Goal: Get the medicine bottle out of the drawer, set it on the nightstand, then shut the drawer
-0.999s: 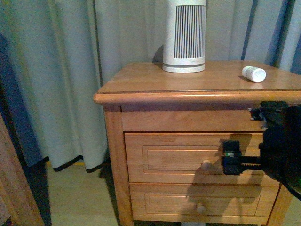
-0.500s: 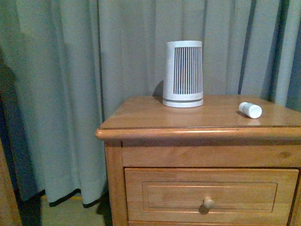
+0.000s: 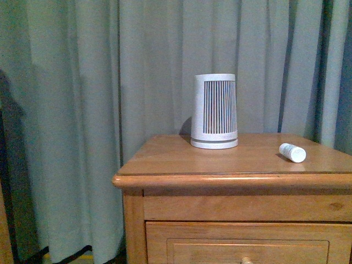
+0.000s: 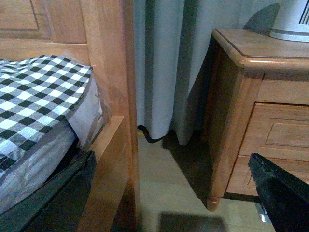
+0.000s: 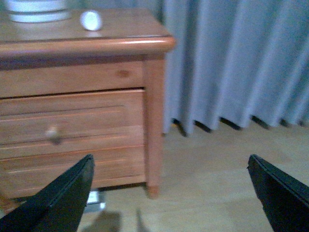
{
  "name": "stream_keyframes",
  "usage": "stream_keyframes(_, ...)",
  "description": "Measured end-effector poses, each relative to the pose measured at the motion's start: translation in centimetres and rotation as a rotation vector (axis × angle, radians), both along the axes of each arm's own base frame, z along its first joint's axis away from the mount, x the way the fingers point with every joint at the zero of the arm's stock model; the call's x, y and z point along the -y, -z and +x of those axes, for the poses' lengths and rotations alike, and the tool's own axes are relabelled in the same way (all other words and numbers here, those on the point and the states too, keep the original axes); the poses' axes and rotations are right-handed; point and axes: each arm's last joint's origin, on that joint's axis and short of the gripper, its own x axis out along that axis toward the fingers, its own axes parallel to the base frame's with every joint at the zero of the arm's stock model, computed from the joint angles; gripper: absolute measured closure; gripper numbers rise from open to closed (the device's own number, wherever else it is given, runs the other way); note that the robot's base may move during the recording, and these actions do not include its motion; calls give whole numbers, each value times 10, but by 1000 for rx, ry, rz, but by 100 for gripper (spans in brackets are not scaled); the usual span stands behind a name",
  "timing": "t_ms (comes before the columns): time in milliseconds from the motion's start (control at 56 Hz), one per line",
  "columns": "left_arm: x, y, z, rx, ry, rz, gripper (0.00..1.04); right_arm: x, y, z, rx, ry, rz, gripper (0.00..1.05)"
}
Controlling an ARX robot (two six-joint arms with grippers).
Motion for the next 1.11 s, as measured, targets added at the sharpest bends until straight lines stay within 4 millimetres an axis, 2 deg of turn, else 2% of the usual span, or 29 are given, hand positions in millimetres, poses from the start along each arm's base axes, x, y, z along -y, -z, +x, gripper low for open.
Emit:
stream_keyframes(107, 0, 0, 0, 0, 1, 0, 7, 3, -5, -1, 52, -161, -9, 32)
stream_keyframes(161, 0, 0, 0, 0, 0, 0, 7, 2, -5, -1, 52, -189, -14, 41)
stream_keyframes(500, 0, 0, 0, 0, 0, 0, 7, 3, -5, -1, 51, -188, -26, 101)
stream_keyframes(517, 0, 0, 0, 0, 0, 0, 7, 3, -5, -1, 51, -188, -29, 102)
stream_keyframes(660, 0, 0, 0, 0, 0, 0, 7, 3, -5, -1, 51, -187, -29, 100)
stream_keyframes(874, 0, 0, 0, 0, 0, 0, 7, 3, -5, -1, 51, -188, -29, 62)
stream_keyframes(963, 0, 0, 0, 0, 0, 0, 7, 3, -5, -1, 51, -187, -29, 40)
stream_keyframes(1106, 0, 0, 0, 0, 0, 0, 7, 3, -5, -1, 51, -187, -29, 13)
